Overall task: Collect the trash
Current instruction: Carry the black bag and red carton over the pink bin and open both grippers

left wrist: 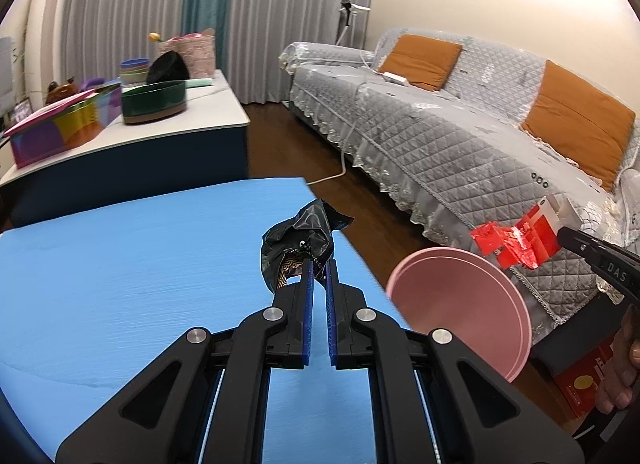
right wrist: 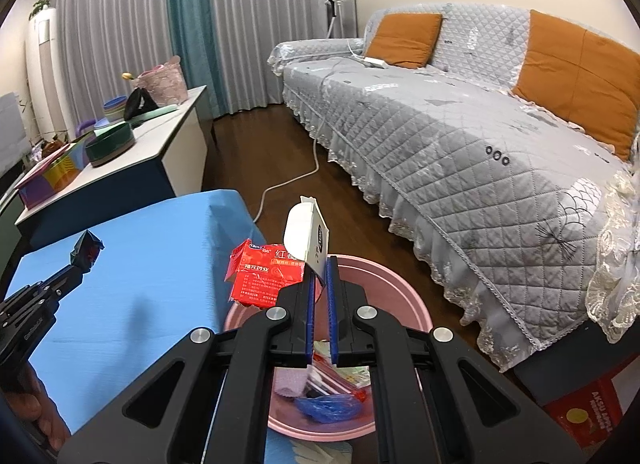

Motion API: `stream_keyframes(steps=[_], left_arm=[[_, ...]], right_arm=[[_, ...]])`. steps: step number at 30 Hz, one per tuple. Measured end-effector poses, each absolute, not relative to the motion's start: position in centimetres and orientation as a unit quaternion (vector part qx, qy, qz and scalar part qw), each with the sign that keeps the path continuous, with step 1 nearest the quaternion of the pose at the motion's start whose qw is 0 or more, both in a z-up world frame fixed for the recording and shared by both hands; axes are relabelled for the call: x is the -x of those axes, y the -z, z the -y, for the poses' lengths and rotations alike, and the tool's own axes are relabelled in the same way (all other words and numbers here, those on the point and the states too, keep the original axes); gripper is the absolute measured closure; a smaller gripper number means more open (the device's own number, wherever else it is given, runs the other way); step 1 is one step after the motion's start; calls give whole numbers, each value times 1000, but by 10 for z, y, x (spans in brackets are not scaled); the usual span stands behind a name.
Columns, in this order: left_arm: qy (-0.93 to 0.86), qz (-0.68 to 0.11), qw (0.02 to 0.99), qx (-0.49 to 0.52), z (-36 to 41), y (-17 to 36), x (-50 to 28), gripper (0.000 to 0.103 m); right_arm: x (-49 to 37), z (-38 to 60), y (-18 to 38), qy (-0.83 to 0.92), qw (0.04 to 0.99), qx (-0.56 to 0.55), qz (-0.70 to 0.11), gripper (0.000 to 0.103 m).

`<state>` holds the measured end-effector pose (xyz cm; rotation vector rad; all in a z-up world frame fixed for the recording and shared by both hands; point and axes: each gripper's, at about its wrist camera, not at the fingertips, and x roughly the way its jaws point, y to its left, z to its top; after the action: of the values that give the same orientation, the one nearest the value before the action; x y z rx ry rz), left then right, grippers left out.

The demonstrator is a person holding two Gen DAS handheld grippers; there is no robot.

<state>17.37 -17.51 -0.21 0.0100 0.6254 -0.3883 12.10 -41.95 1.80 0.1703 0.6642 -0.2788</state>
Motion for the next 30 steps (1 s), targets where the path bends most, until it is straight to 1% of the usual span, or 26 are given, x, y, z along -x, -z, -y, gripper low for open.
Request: stream_keyframes(steps=[18, 25, 26, 27, 28, 29, 30], left_arm=[[279, -290, 915, -38, 244, 9, -155, 97], [311, -301, 901, -42, 264, 8, -154, 96], [319, -306, 896, -40, 267, 9, -155, 95], [327, -311, 892, -38, 268, 10, -156, 85], [329, -314, 889, -38, 269, 11, -156, 66], [330, -313, 890, -34, 267, 11, -156, 61], [330, -311, 891, -28, 265, 10, -155, 59]], right_arm=[[-114, 458, 1, 170, 919, -87, -344, 97], [-113, 465, 8, 174, 916, -86, -351, 97], [-112, 466, 9, 174, 915, -86, -353, 97], [-112, 466, 9, 174, 915, -87, -354, 96], [-112, 467, 10, 175, 914, -87, -356, 94], [-113, 468, 12, 174, 912, -89, -361, 92], [-114, 469, 14, 173, 909, -91, -367, 92]])
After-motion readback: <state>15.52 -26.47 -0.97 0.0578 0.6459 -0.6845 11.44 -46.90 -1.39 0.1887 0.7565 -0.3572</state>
